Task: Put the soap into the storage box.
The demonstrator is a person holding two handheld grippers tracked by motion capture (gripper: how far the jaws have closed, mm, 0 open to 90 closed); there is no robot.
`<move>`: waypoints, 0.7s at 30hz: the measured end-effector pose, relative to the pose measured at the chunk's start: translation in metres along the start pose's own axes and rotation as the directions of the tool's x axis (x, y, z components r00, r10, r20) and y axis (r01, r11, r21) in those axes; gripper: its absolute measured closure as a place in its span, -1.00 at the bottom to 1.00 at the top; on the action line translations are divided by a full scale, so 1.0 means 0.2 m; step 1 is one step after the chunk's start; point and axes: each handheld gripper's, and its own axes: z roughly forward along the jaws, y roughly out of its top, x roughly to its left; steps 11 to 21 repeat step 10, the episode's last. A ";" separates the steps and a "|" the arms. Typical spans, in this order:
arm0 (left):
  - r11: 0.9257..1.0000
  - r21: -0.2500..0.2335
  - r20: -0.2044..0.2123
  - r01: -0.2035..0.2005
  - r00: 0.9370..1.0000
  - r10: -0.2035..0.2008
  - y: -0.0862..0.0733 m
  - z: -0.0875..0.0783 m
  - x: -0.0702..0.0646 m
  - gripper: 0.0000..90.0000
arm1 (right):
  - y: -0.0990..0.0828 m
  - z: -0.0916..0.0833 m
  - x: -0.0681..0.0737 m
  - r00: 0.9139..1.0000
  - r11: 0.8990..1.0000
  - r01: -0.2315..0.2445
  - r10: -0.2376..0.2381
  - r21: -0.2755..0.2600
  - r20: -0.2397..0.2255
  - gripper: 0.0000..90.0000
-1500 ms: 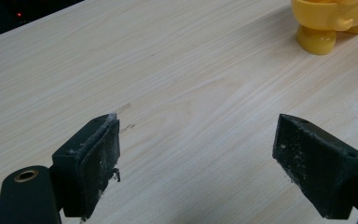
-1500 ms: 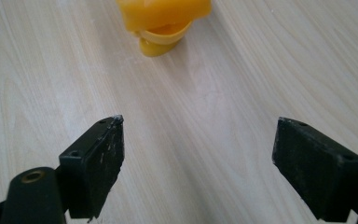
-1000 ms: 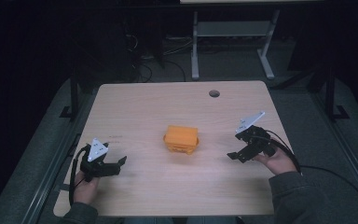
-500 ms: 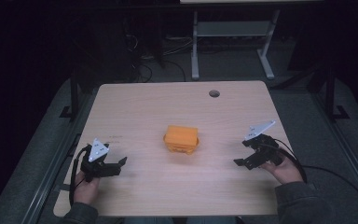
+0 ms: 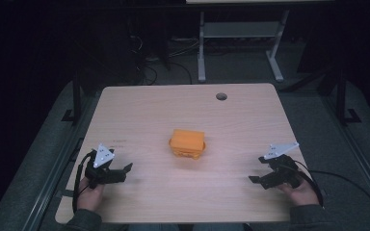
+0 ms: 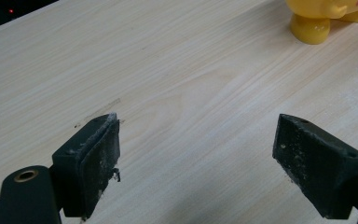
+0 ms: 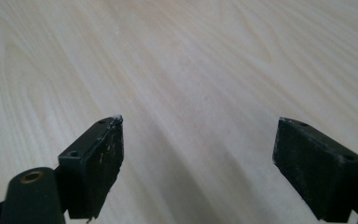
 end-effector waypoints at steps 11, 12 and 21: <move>1.000 -0.006 -0.001 0.002 1.000 -0.002 0.00 0.00 0.00 -0.69 | -0.12 -0.08 0.10 0.997 0.996 -0.038 0.043 -0.077 0.067 -0.69; 1.000 -0.006 -0.001 0.002 1.000 -0.002 0.00 0.00 0.00 -0.69 | -0.12 -0.08 0.10 0.997 0.996 -0.038 0.043 -0.077 0.067 -0.69; 1.000 -0.006 -0.001 0.002 1.000 -0.002 0.00 0.00 0.00 -0.69 | -0.12 -0.08 0.10 0.997 0.996 -0.038 0.043 -0.077 0.067 -0.69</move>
